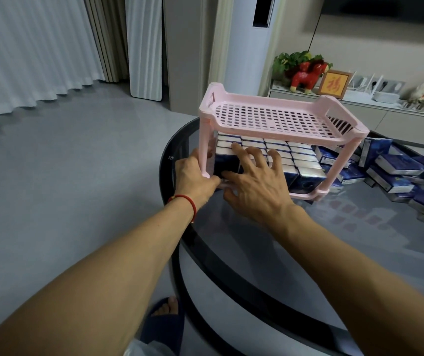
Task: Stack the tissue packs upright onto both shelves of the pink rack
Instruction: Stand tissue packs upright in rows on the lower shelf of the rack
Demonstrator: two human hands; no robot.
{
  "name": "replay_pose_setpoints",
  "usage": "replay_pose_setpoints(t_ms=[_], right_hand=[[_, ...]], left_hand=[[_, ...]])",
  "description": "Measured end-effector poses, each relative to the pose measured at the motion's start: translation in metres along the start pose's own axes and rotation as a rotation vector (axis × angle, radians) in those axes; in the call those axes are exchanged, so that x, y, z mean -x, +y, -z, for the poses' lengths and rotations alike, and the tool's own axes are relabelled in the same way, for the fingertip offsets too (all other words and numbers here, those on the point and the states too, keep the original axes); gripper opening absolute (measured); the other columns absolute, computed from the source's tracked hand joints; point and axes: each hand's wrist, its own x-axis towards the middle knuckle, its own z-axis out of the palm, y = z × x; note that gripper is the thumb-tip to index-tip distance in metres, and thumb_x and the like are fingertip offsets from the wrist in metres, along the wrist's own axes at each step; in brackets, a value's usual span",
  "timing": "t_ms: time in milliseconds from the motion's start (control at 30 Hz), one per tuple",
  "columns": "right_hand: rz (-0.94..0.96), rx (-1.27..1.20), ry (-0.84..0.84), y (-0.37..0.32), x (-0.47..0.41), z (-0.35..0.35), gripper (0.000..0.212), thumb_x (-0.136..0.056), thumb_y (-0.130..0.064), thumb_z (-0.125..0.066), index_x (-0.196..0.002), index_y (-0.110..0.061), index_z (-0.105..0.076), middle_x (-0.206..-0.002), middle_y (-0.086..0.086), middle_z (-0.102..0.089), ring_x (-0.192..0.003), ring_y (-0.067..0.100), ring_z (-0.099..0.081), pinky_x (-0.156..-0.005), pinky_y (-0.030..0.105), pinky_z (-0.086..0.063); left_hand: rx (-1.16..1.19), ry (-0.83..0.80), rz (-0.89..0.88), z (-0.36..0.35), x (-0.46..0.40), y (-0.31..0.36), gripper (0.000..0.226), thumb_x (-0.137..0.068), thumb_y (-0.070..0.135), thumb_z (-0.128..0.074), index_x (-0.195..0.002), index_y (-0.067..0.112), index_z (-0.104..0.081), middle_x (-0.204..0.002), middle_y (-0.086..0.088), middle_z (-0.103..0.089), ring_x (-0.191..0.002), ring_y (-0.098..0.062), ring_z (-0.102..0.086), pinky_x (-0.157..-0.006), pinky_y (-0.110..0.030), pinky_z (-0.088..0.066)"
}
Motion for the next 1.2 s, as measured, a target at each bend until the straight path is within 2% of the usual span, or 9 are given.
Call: replay_pose_setpoints(t_ms=[200, 367, 500, 633, 933, 1000, 1067, 1133, 1200], right_hand=[[0.018, -0.013, -0.029, 0.001, 0.000, 0.002, 0.037, -0.089, -0.053, -0.050, -0.120, -0.043, -0.066, -0.164, 0.003, -0.023, -0.146, 0.031, -0.024, -0.111, 0.060, -0.021], [0.045, -0.068, -0.080, 0.007, -0.001, 0.007, 0.036, -0.090, -0.046, -0.053, -0.125, -0.043, -0.064, -0.167, 0.006, -0.014, -0.150, 0.032, -0.017, -0.114, 0.063, -0.018], [0.069, -0.088, -0.104, 0.010, 0.001, 0.010, 0.036, -0.092, -0.041, -0.054, -0.127, -0.042, -0.064, -0.168, 0.005, -0.012, -0.151, 0.031, -0.013, -0.115, 0.063, -0.015], [0.080, -0.113, -0.085, 0.009, 0.004, 0.011, 0.035, -0.091, -0.038, -0.055, -0.123, -0.040, -0.067, -0.167, 0.003, -0.017, -0.151, 0.029, -0.015, -0.115, 0.063, -0.015], [0.183, -0.185, 0.022, 0.024, 0.017, 0.021, 0.036, -0.086, -0.029, -0.055, -0.116, -0.030, -0.074, -0.162, 0.007, -0.036, -0.150, 0.027, -0.028, -0.118, 0.057, -0.022], [0.224, -0.175, 0.074, 0.033, 0.031, 0.029, 0.033, -0.086, -0.025, -0.058, -0.114, -0.025, -0.074, -0.153, 0.009, -0.047, -0.143, 0.029, -0.040, -0.114, 0.053, -0.032], [0.272, -0.184, 0.135, 0.048, 0.053, 0.036, 0.026, -0.089, -0.022, -0.053, -0.103, -0.018, -0.075, -0.127, 0.007, -0.063, -0.116, 0.027, -0.057, -0.094, 0.045, -0.048], [0.249, -0.216, 0.136, 0.068, 0.079, 0.042, 0.026, -0.092, -0.025, -0.046, -0.087, -0.016, -0.070, -0.096, 0.001, -0.065, -0.085, 0.022, -0.060, -0.072, 0.040, -0.053], [0.108, -0.273, 0.084, 0.092, 0.100, 0.044, 0.024, -0.091, -0.029, -0.045, -0.081, -0.019, -0.064, -0.083, -0.004, -0.062, -0.069, 0.018, -0.059, -0.060, 0.040, -0.056]], left_hand=[[0.002, -0.026, -0.009, 0.001, 0.000, -0.001, 0.065, -0.076, 0.019, -0.086, -0.133, 0.034, -0.058, -0.126, -0.004, -0.059, -0.099, -0.021, -0.068, -0.089, -0.035, -0.061], [0.027, -0.031, -0.017, 0.003, 0.002, -0.001, 0.065, -0.077, 0.023, -0.088, -0.134, 0.031, -0.058, -0.125, -0.004, -0.060, -0.101, -0.019, -0.065, -0.084, -0.025, -0.051], [0.023, -0.049, -0.009, 0.007, 0.004, 0.002, 0.070, -0.075, 0.025, -0.090, -0.136, 0.030, -0.057, -0.127, -0.003, -0.060, -0.106, -0.022, -0.065, -0.091, -0.033, -0.055], [0.021, -0.080, -0.006, 0.013, 0.008, 0.007, 0.078, -0.072, 0.030, -0.093, -0.140, 0.031, -0.054, -0.131, -0.001, -0.060, -0.113, -0.022, -0.062, -0.098, -0.043, -0.056], [-0.058, -0.070, 0.025, 0.022, 0.020, 0.024, 0.096, -0.066, 0.032, -0.094, -0.146, 0.027, -0.041, -0.131, -0.004, -0.057, -0.116, -0.025, -0.060, -0.099, -0.044, -0.056], [-0.120, -0.046, 0.042, 0.026, 0.025, 0.029, 0.108, -0.064, 0.034, -0.093, -0.152, 0.026, -0.031, -0.141, -0.007, -0.050, -0.129, -0.031, -0.052, -0.105, -0.051, -0.051], [-0.204, 0.037, 0.019, 0.030, 0.035, 0.038, 0.109, -0.068, 0.030, -0.090, -0.154, 0.022, -0.024, -0.150, -0.010, -0.041, -0.141, -0.033, -0.038, -0.111, -0.054, -0.045], [-0.230, 0.204, -0.059, 0.034, 0.052, 0.054, 0.086, -0.074, 0.019, -0.085, -0.144, 0.014, -0.034, -0.143, -0.013, -0.041, -0.135, -0.030, -0.037, -0.104, -0.046, -0.048], [-0.205, 0.328, -0.215, 0.035, 0.072, 0.072, 0.059, -0.078, 0.009, -0.079, -0.124, 0.012, -0.043, -0.129, -0.011, -0.046, -0.121, -0.024, -0.042, -0.088, -0.035, -0.047]])
